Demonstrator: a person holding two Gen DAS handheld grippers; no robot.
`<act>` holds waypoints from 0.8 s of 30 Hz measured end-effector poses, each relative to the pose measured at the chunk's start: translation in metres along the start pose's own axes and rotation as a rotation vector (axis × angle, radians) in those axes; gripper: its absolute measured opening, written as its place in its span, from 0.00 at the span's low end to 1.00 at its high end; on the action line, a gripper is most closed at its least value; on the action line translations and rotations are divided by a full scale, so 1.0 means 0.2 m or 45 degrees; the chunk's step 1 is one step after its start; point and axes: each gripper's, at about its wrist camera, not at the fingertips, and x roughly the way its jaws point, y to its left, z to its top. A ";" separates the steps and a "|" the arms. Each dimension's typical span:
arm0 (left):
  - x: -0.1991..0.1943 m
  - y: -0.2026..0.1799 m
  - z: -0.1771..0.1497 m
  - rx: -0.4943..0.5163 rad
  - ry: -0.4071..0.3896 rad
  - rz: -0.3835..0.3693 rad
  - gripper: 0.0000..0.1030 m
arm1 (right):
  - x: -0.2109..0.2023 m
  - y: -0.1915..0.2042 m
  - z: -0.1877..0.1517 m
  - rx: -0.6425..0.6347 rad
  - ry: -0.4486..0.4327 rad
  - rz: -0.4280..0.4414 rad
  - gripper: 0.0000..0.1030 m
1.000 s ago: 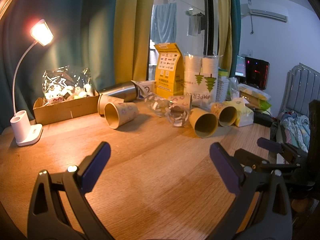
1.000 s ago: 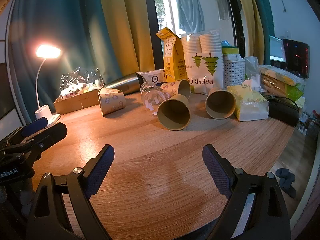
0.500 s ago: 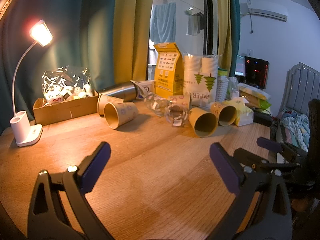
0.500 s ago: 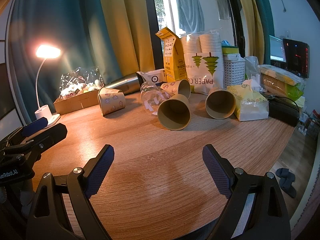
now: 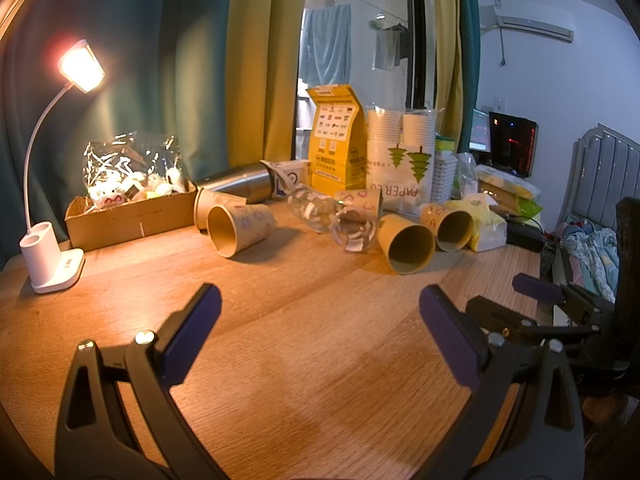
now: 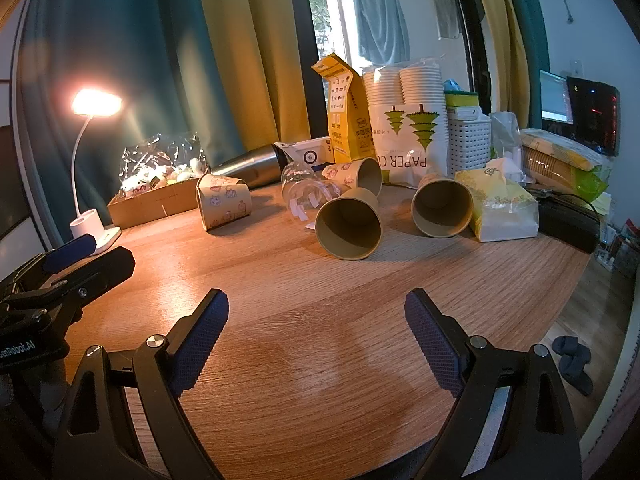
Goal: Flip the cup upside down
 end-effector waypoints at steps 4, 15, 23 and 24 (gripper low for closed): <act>0.00 0.00 0.00 0.002 0.000 0.000 0.97 | 0.00 0.00 0.00 0.000 0.000 0.000 0.89; 0.00 0.00 0.00 0.008 -0.002 -0.001 0.97 | 0.00 0.00 0.00 0.001 0.000 0.001 0.89; 0.00 0.00 0.00 0.009 -0.002 -0.001 0.97 | 0.00 0.00 0.00 0.003 -0.001 0.004 0.89; 0.00 0.00 0.00 0.010 -0.001 -0.001 0.97 | 0.00 0.00 0.00 0.004 0.000 0.007 0.89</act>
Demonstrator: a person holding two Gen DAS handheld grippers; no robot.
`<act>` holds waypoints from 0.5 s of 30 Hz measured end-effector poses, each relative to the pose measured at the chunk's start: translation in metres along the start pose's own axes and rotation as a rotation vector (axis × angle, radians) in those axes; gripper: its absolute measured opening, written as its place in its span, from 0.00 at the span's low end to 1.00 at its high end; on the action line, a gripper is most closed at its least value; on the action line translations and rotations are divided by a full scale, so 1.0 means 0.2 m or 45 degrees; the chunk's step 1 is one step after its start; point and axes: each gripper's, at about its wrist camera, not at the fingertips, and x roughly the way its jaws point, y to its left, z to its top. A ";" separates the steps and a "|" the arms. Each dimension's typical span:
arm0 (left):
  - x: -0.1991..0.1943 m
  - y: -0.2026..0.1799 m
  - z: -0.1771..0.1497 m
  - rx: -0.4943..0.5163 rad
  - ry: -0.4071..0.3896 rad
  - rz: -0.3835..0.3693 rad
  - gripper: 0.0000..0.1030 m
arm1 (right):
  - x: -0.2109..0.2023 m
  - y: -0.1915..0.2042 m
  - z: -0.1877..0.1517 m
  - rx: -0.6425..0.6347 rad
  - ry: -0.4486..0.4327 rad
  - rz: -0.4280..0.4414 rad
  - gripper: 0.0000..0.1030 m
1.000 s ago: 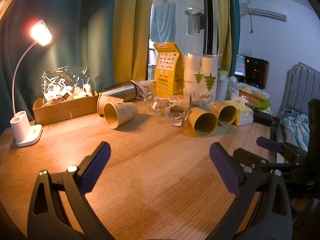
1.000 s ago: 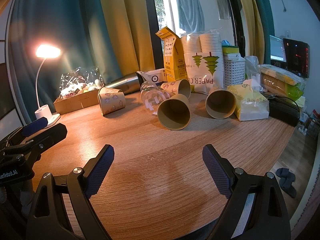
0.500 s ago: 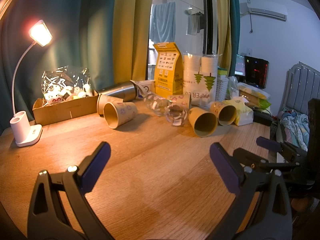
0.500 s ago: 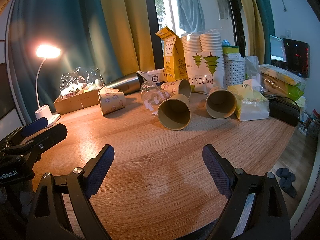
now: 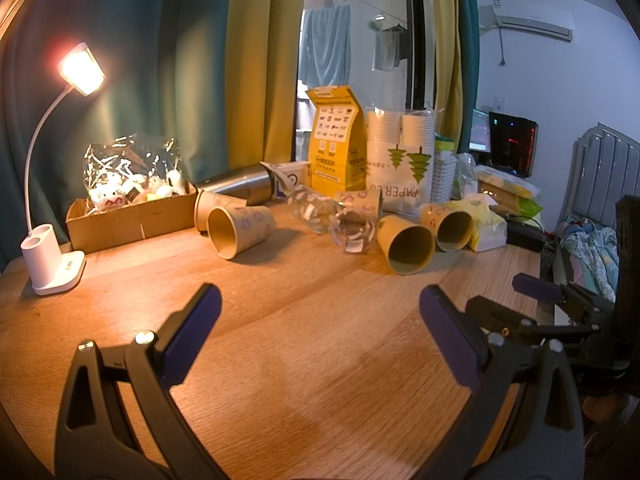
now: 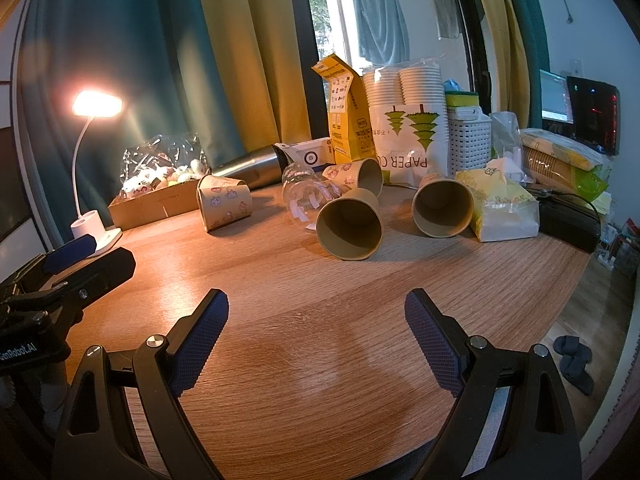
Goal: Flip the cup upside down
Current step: 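Move the left tool toward the bamboo-drawing paper cup lying on its side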
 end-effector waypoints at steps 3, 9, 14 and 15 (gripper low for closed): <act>0.00 0.00 0.00 0.012 0.000 0.003 0.97 | 0.01 0.00 -0.01 0.011 0.001 0.024 0.89; 0.03 -0.02 0.00 0.055 0.103 0.017 0.97 | 0.01 0.00 0.01 0.029 0.010 0.090 0.89; 0.12 -0.03 0.14 0.177 0.337 -0.040 0.97 | 0.02 -0.02 0.05 0.017 0.028 0.144 0.89; 0.14 -0.03 0.18 0.218 0.377 -0.041 0.97 | 0.04 -0.03 0.06 0.011 0.038 0.152 0.89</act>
